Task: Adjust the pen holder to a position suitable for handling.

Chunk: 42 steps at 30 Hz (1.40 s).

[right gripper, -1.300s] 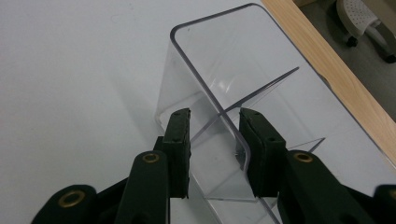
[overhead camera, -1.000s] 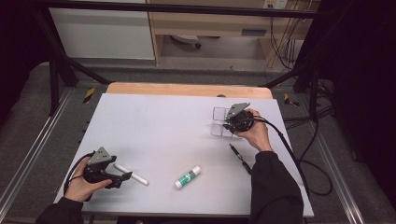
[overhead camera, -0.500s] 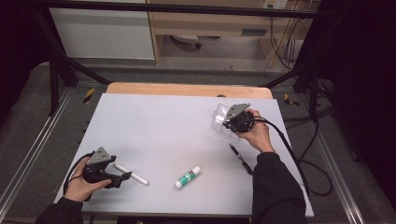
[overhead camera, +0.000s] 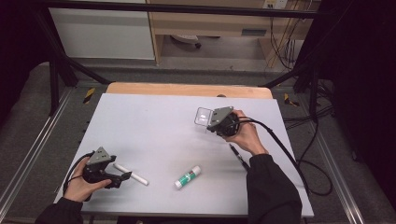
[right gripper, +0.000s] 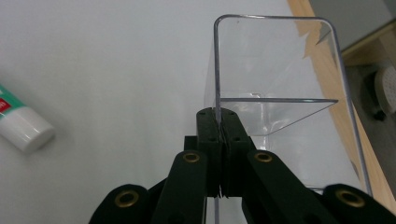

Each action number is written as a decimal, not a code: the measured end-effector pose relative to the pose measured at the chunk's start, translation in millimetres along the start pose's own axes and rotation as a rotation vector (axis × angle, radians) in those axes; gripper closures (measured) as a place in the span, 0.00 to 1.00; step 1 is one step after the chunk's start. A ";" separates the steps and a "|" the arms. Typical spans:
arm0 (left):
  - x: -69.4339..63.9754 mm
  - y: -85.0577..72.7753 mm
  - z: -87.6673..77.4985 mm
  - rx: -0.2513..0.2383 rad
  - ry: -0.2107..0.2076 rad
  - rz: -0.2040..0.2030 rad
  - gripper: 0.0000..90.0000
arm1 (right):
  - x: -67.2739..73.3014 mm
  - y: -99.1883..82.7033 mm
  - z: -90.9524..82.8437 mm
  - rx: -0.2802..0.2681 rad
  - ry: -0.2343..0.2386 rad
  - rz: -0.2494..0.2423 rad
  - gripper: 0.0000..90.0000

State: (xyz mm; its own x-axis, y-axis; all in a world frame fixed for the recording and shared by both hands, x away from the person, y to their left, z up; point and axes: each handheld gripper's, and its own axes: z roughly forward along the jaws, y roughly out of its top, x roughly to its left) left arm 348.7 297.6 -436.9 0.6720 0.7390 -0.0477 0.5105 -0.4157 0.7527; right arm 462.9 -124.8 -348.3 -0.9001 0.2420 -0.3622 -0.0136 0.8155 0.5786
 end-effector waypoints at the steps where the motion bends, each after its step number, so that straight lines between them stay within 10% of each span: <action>1: 0.0 0.0 -0.1 0.000 0.001 0.002 0.08 | 2.7 3.9 2.1 -0.004 0.011 -0.011 0.99; 22: -0.4 0.3 -0.4 0.000 0.001 0.005 0.08 | 37.3 33.8 39.8 -0.041 0.167 -0.067 0.99; 42: -1.0 0.3 0.6 0.004 -0.001 0.006 0.08 | 35.4 36.7 36.4 -0.016 0.114 0.009 0.92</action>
State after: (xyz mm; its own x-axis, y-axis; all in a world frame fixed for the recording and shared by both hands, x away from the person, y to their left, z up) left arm 348.6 296.4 -437.1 0.6754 0.7361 -0.0442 0.5088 -0.4218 0.7505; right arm 446.4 -67.1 -366.5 -0.9439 0.1874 -0.2720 -0.0113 0.8047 0.5936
